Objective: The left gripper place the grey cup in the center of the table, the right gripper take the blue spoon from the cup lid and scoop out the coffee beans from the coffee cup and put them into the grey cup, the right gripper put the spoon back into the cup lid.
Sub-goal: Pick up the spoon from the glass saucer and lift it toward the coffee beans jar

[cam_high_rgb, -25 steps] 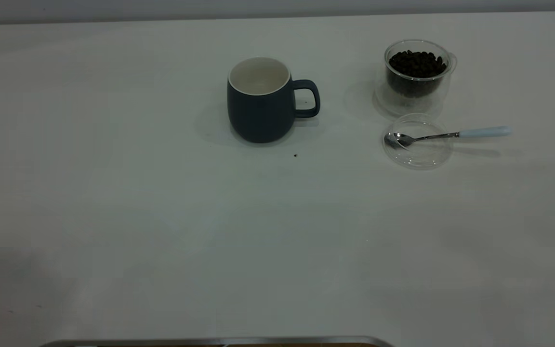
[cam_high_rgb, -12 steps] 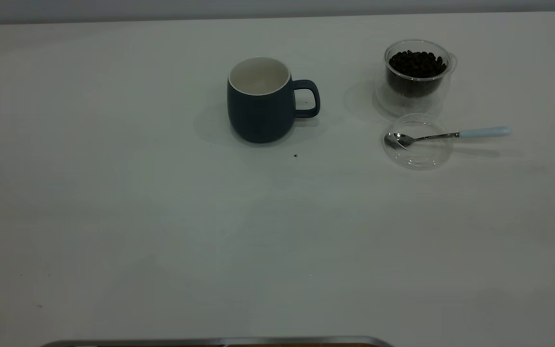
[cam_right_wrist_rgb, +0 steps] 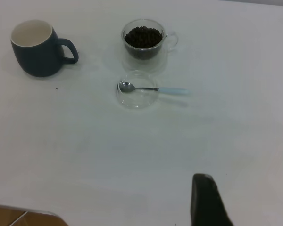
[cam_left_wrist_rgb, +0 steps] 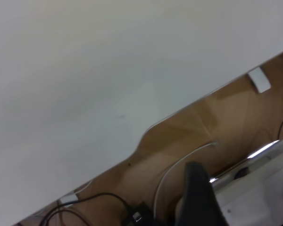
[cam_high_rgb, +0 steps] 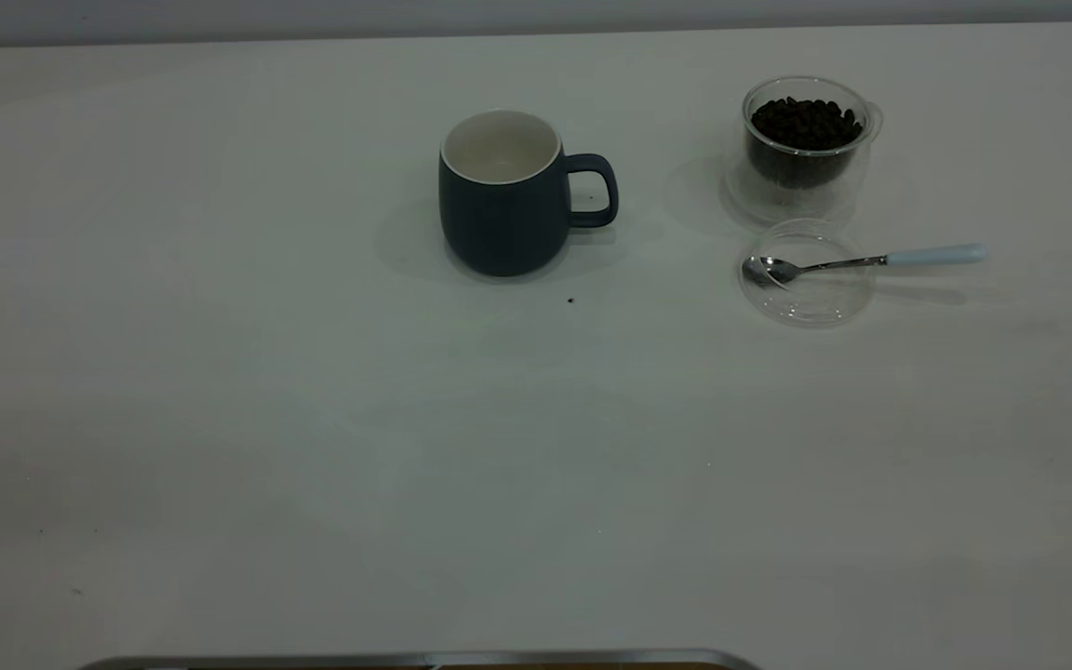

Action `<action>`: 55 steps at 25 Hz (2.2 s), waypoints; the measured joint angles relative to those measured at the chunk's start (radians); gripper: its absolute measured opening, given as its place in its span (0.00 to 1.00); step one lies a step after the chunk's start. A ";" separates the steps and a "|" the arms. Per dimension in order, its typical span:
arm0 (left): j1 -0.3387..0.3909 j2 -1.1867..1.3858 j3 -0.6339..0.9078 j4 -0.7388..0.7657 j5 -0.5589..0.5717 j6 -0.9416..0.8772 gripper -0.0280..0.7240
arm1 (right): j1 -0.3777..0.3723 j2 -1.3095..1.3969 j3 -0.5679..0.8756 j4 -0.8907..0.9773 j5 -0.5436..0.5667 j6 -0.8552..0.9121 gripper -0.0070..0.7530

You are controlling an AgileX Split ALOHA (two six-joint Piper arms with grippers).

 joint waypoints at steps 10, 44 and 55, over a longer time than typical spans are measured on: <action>0.027 -0.014 0.001 0.001 -0.004 0.000 0.77 | 0.000 0.000 0.000 0.000 0.000 0.000 0.60; 0.445 -0.267 0.001 -0.003 0.002 0.001 0.77 | 0.000 0.000 0.000 0.000 0.000 0.000 0.60; 0.445 -0.267 0.001 -0.003 0.002 0.001 0.77 | 0.000 0.244 -0.190 -0.192 -0.069 0.124 0.56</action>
